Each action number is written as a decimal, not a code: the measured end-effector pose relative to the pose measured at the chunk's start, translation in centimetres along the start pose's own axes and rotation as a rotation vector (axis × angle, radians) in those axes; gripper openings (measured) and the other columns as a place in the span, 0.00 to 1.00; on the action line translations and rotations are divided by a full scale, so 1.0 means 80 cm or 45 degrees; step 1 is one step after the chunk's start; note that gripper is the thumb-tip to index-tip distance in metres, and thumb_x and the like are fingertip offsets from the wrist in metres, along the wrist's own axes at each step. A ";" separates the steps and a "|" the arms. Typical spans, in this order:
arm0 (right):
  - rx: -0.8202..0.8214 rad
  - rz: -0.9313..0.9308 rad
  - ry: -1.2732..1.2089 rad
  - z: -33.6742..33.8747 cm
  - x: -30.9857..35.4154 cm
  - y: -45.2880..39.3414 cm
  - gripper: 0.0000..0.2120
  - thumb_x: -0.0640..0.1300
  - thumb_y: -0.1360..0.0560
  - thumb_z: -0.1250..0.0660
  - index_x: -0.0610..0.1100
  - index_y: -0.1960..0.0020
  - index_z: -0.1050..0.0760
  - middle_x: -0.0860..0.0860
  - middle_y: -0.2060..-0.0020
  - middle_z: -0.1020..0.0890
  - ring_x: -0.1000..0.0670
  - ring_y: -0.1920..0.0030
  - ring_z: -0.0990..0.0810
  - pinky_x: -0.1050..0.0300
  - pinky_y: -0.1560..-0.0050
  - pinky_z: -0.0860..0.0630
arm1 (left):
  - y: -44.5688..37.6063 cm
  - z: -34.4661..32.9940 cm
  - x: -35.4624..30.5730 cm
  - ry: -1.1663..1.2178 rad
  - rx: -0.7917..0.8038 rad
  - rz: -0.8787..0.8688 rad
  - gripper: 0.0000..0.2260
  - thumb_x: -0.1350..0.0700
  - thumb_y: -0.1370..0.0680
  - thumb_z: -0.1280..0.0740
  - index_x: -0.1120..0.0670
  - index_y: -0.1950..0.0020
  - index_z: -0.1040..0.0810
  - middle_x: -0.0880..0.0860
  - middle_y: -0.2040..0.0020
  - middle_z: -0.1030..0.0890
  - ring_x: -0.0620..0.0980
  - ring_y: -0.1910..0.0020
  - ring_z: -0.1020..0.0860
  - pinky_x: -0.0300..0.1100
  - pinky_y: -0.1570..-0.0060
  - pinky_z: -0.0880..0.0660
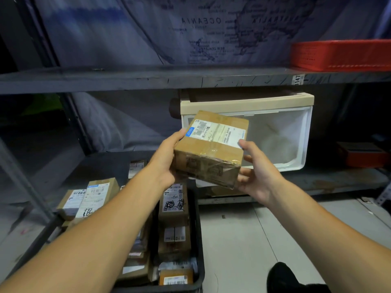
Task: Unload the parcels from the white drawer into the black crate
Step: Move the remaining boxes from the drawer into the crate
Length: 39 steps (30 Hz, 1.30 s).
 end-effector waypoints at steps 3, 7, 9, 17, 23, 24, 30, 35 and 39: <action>-0.076 0.016 -0.074 -0.003 -0.004 -0.002 0.12 0.54 0.23 0.29 0.49 0.48 0.27 0.39 0.54 0.16 0.40 0.54 0.17 0.44 0.50 0.16 | 0.008 -0.005 0.002 0.188 -0.056 -0.043 0.17 0.43 0.25 0.27 0.54 0.45 0.20 0.56 0.51 0.16 0.56 0.47 0.18 0.58 0.41 0.22; 0.000 -0.004 -0.132 -0.017 -0.017 -0.004 0.22 0.53 0.25 0.27 0.49 0.33 0.27 0.37 0.45 0.17 0.39 0.49 0.15 0.51 0.63 0.16 | 0.003 -0.016 0.017 0.290 -0.065 -0.157 0.24 0.53 0.28 0.22 0.50 0.34 0.25 0.58 0.41 0.17 0.59 0.43 0.18 0.64 0.42 0.21; 0.025 -0.018 -0.153 -0.023 -0.024 -0.004 0.25 0.52 0.25 0.26 0.48 0.32 0.28 0.36 0.46 0.17 0.39 0.50 0.15 0.52 0.66 0.17 | 0.000 -0.020 0.024 0.272 -0.072 -0.172 0.28 0.54 0.30 0.20 0.45 0.33 0.27 0.56 0.41 0.16 0.60 0.42 0.18 0.68 0.43 0.23; 0.088 -0.037 -0.021 -0.028 -0.031 -0.007 0.32 0.56 0.29 0.24 0.52 0.29 0.31 0.38 0.37 0.21 0.38 0.38 0.19 0.34 0.35 0.26 | 0.002 0.002 0.004 0.170 -0.270 -0.206 0.13 0.53 0.26 0.26 0.51 0.42 0.18 0.54 0.54 0.12 0.53 0.60 0.13 0.50 0.61 0.18; 0.002 -0.014 -0.045 0.004 -0.007 -0.013 0.27 0.63 0.25 0.30 0.49 0.32 0.25 0.42 0.43 0.19 0.43 0.47 0.16 0.39 0.38 0.22 | -0.005 0.047 -0.011 0.124 -0.231 -0.099 0.18 0.50 0.27 0.27 0.52 0.38 0.19 0.56 0.48 0.13 0.59 0.47 0.15 0.55 0.51 0.18; 0.030 -0.032 -0.027 0.005 -0.008 -0.014 0.26 0.61 0.25 0.29 0.47 0.33 0.24 0.43 0.47 0.17 0.44 0.52 0.16 0.41 0.39 0.21 | -0.006 0.052 -0.012 0.097 -0.191 -0.075 0.19 0.50 0.26 0.28 0.52 0.37 0.19 0.56 0.47 0.13 0.59 0.45 0.15 0.55 0.46 0.19; 0.098 -0.068 0.047 -0.010 -0.019 -0.015 0.18 0.53 0.22 0.31 0.45 0.36 0.21 0.47 0.69 0.17 0.49 0.71 0.19 0.46 0.48 0.20 | -0.010 0.080 -0.014 0.054 -0.114 -0.029 0.19 0.51 0.24 0.29 0.55 0.34 0.20 0.58 0.44 0.14 0.59 0.40 0.17 0.56 0.33 0.26; 0.099 -0.061 0.081 -0.030 -0.034 -0.024 0.11 0.50 0.21 0.32 0.44 0.43 0.20 0.46 0.67 0.17 0.50 0.72 0.20 0.48 0.54 0.21 | -0.020 0.111 -0.013 0.011 -0.190 -0.075 0.17 0.52 0.23 0.28 0.55 0.36 0.19 0.58 0.45 0.14 0.57 0.44 0.16 0.55 0.37 0.22; 0.088 -0.065 0.195 -0.049 -0.061 -0.050 0.13 0.48 0.20 0.35 0.44 0.40 0.18 0.43 0.53 0.19 0.45 0.58 0.24 0.49 0.55 0.23 | -0.031 0.149 0.001 -0.110 -0.308 -0.058 0.15 0.53 0.22 0.29 0.55 0.36 0.19 0.57 0.47 0.13 0.56 0.47 0.15 0.52 0.44 0.19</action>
Point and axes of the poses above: each hand's wrist, its own y-axis away from the middle knuckle, its own z-axis out of the back of the hand, x = y × z, the point moved 4 cm from there along -y, towards the middle knuckle
